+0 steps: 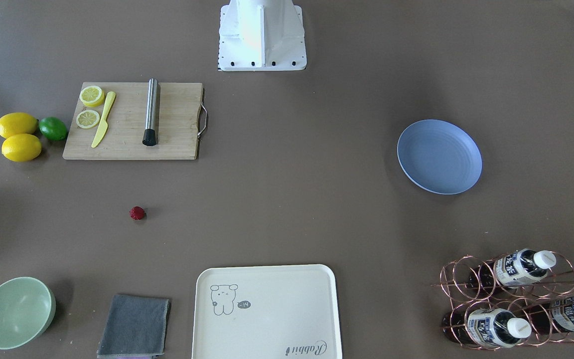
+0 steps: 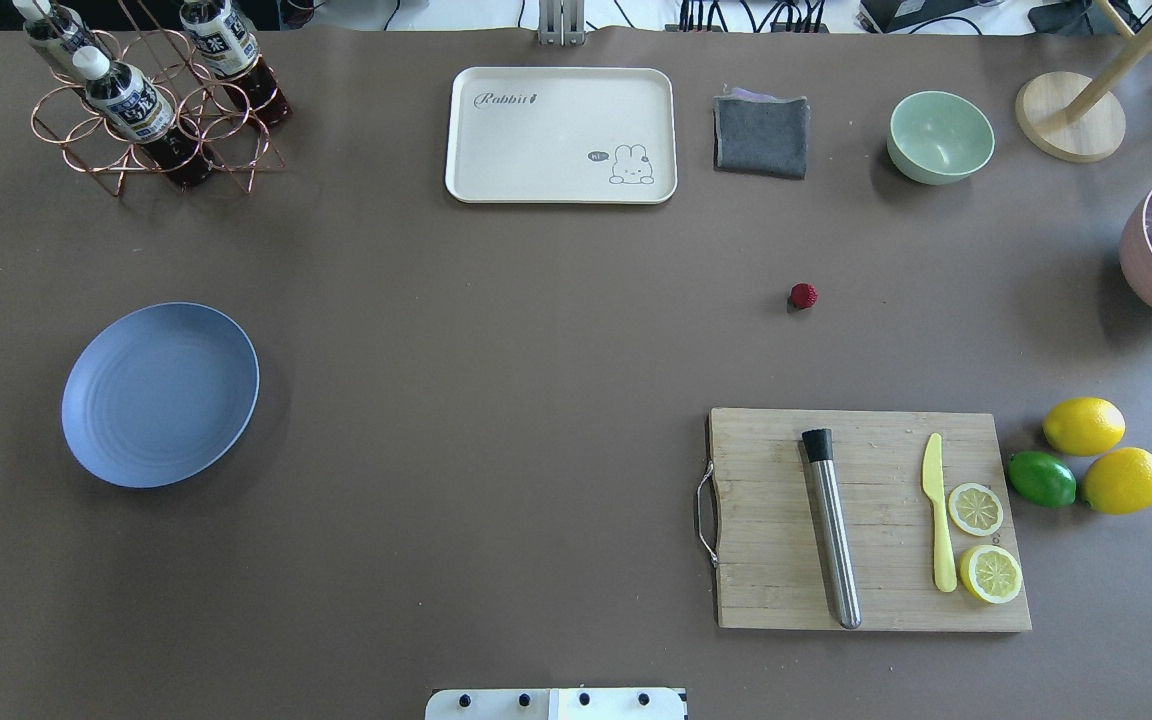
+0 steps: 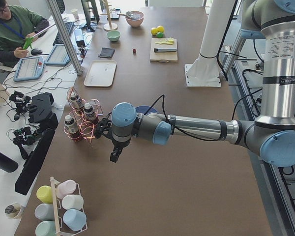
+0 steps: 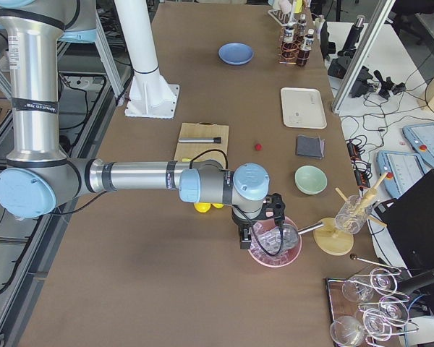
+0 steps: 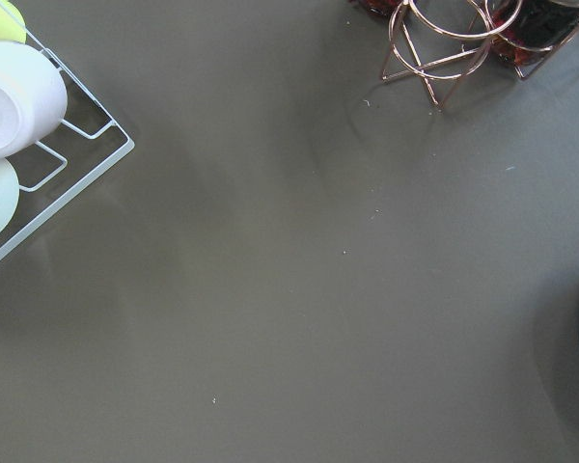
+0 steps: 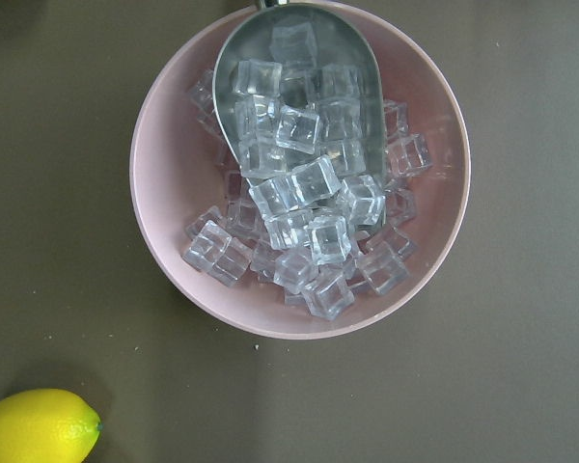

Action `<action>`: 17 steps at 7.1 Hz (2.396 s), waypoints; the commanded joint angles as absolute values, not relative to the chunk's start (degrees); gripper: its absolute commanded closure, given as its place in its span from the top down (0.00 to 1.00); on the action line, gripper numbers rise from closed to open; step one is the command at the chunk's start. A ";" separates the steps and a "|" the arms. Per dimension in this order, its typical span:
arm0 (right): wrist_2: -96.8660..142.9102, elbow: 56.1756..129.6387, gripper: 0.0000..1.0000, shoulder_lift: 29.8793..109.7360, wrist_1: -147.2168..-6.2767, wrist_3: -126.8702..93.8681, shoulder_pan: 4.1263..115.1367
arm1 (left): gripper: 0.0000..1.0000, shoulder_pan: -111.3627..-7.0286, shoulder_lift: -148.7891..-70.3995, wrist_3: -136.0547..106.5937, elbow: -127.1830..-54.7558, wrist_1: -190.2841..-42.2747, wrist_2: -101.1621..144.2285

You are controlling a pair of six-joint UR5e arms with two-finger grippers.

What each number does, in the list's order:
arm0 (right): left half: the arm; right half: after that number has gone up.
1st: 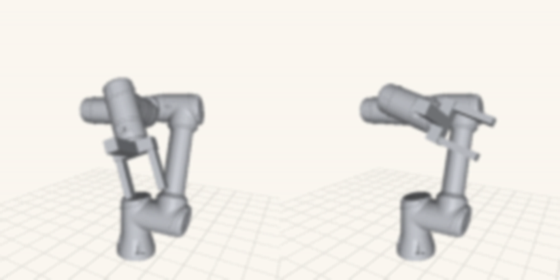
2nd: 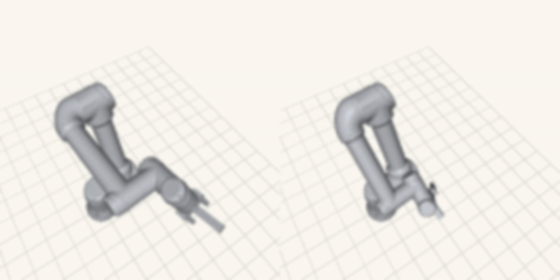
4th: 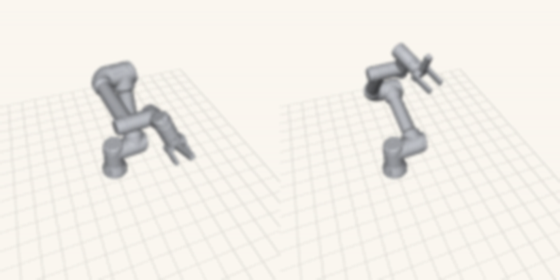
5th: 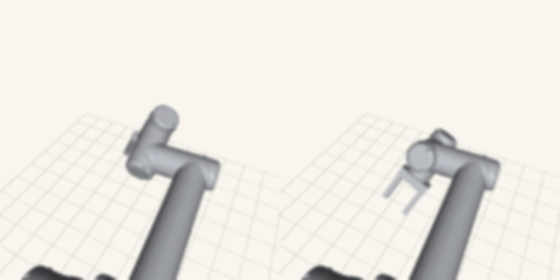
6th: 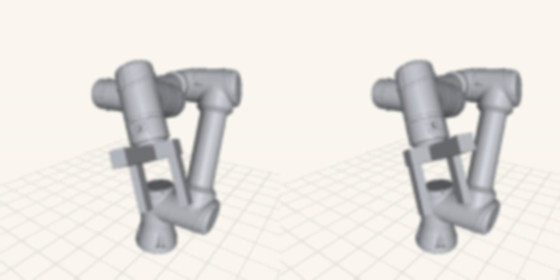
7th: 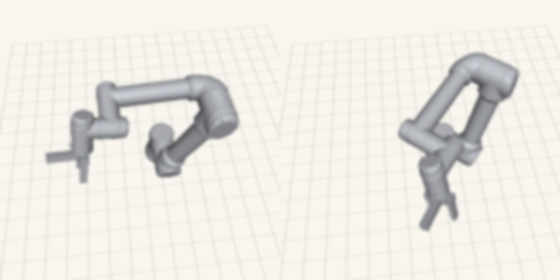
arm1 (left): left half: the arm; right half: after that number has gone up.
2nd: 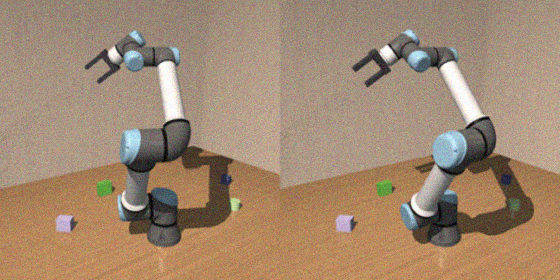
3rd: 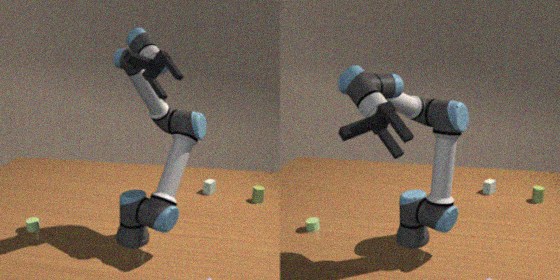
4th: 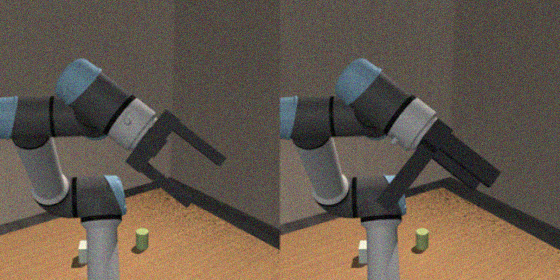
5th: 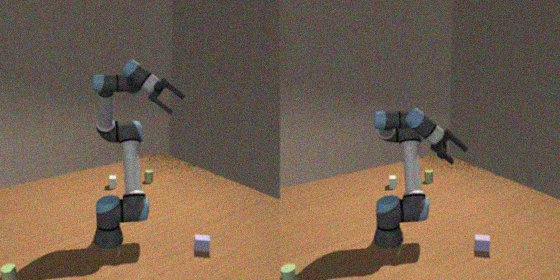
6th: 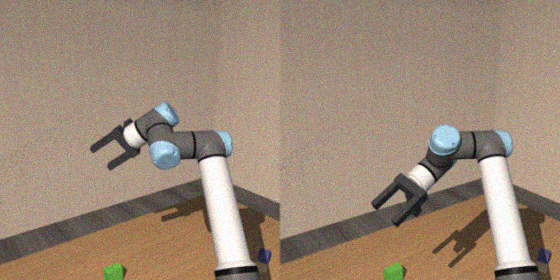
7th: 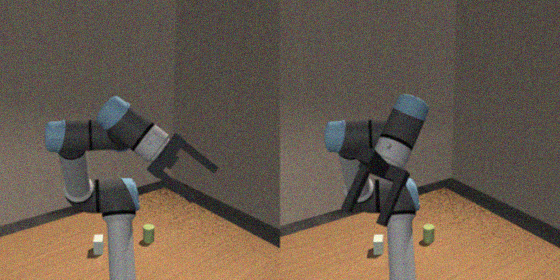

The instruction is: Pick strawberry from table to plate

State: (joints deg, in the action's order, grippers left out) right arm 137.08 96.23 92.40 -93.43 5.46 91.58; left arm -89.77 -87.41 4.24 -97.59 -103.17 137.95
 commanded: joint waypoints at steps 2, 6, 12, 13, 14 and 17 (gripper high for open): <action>137.02 96.77 1.00 92.29 -93.43 5.54 90.45 | 0.98 -89.39 -86.31 4.48 -98.00 -106.25 140.45; 137.81 97.47 1.00 92.37 -88.87 3.88 89.12 | 0.98 -82.11 -84.46 -7.93 -97.82 -116.42 140.45; 137.29 97.91 1.00 92.37 -68.56 -28.01 76.49 | 0.98 -57.54 -82.97 -52.14 -87.89 -159.57 129.78; 136.42 98.35 1.00 92.29 -68.29 -30.65 74.29 | 0.98 -52.43 -83.49 -53.25 -87.72 -159.96 123.98; 134.93 99.57 1.00 92.20 -68.29 -33.63 72.27 | 0.98 -50.73 -83.58 -53.35 -87.28 -160.05 121.49; 134.65 100.55 1.00 91.85 -68.29 -36.47 70.75 | 0.98 -50.71 -83.50 -52.74 -85.78 -160.49 121.91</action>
